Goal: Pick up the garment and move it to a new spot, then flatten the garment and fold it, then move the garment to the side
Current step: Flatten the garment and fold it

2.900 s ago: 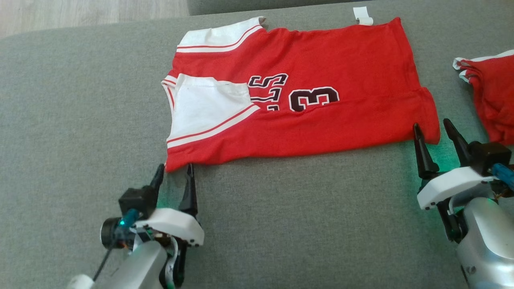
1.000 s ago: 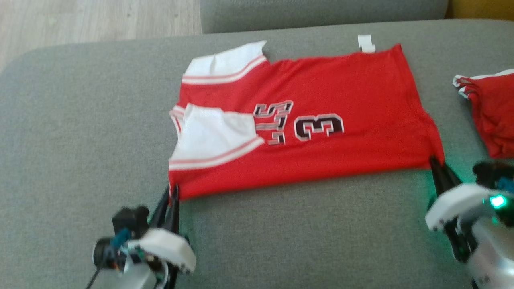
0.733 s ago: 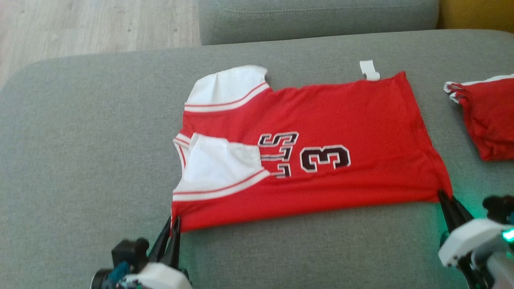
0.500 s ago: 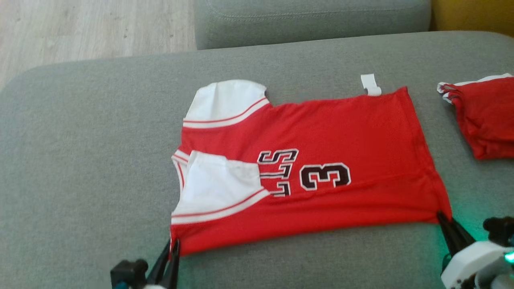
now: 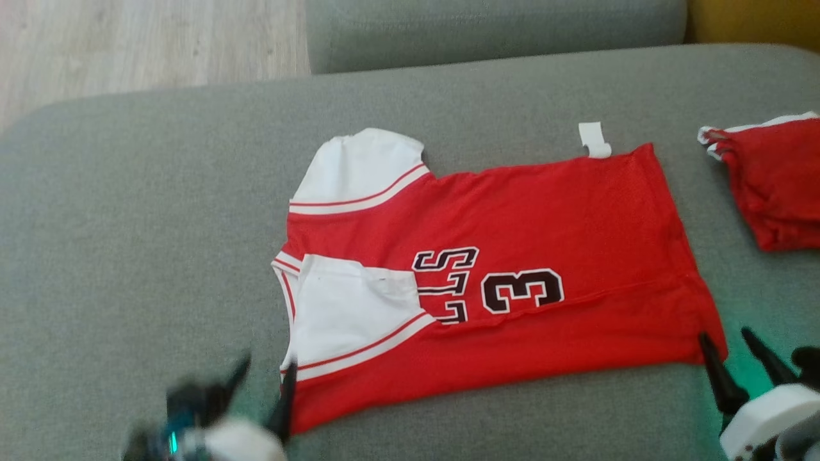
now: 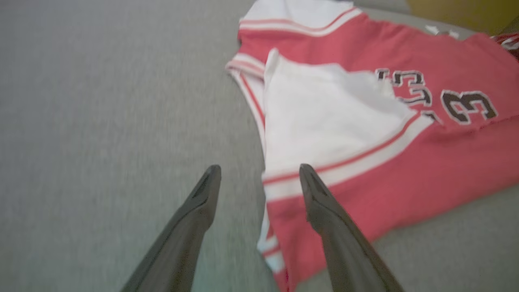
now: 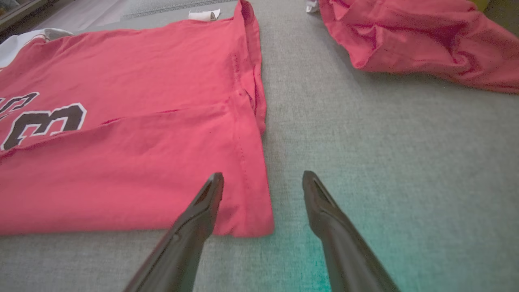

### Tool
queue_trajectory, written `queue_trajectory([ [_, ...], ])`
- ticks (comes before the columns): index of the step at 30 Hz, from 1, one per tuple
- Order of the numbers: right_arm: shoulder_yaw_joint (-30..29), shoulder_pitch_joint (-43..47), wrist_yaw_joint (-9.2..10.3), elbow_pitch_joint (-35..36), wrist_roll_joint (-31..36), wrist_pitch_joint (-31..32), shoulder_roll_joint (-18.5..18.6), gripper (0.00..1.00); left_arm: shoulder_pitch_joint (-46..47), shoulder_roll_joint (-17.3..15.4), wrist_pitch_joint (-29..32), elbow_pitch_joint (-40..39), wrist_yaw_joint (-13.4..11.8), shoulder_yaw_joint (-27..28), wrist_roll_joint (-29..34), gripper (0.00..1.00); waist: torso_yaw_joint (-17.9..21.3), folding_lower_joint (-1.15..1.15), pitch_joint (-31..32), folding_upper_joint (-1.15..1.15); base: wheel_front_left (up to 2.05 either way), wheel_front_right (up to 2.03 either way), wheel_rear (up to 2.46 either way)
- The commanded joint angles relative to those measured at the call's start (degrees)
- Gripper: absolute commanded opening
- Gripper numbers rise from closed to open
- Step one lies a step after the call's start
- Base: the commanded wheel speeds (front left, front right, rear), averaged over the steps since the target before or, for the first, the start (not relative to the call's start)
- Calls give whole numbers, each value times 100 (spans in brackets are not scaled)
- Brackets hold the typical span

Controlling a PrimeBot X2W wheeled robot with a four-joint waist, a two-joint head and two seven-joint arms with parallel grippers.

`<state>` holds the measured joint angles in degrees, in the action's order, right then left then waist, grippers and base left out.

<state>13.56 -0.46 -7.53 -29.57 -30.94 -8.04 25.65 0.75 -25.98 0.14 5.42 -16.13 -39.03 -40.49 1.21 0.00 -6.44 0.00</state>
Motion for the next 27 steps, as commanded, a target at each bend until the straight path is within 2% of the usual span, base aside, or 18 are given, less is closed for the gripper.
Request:
queue_trajectory([
  [1,-76,-56,4,270,145,12,128,100,833,-251,109,-296,80,265,154,100,0,0,-166,0,0,0,0],
  [4,-222,-138,4,575,356,140,102,100,1833,-423,466,-405,413,309,304,100,45,0,-422,0,0,0,0],
  [5,-222,-138,4,575,356,140,102,100,1833,-423,466,-405,413,309,304,100,45,0,-422,0,0,0,0],
  [10,-311,-386,4,1046,592,307,78,100,3731,-567,1216,57,1271,193,539,100,254,0,-865,0,0,0,0],
  [13,-297,-565,4,1264,690,361,38,100,4699,-434,1641,620,1842,121,425,100,431,0,-1136,0,0,0,0],
  [15,-265,-687,4,1368,739,361,-4,100,5234,-311,1920,1089,2060,90,303,100,558,0,-1309,0,0,0,0],
  [19,-186,-945,4,1408,795,269,-155,100,6034,-215,2435,2032,2291,-153,181,100,872,0,-1604,0,0,0,0],
  [27,-66,-1301,4,1106,819,-44,-336,100,6843,-416,3023,3141,2359,-871,173,100,1310,0,-2042,0,0,0,0],
])
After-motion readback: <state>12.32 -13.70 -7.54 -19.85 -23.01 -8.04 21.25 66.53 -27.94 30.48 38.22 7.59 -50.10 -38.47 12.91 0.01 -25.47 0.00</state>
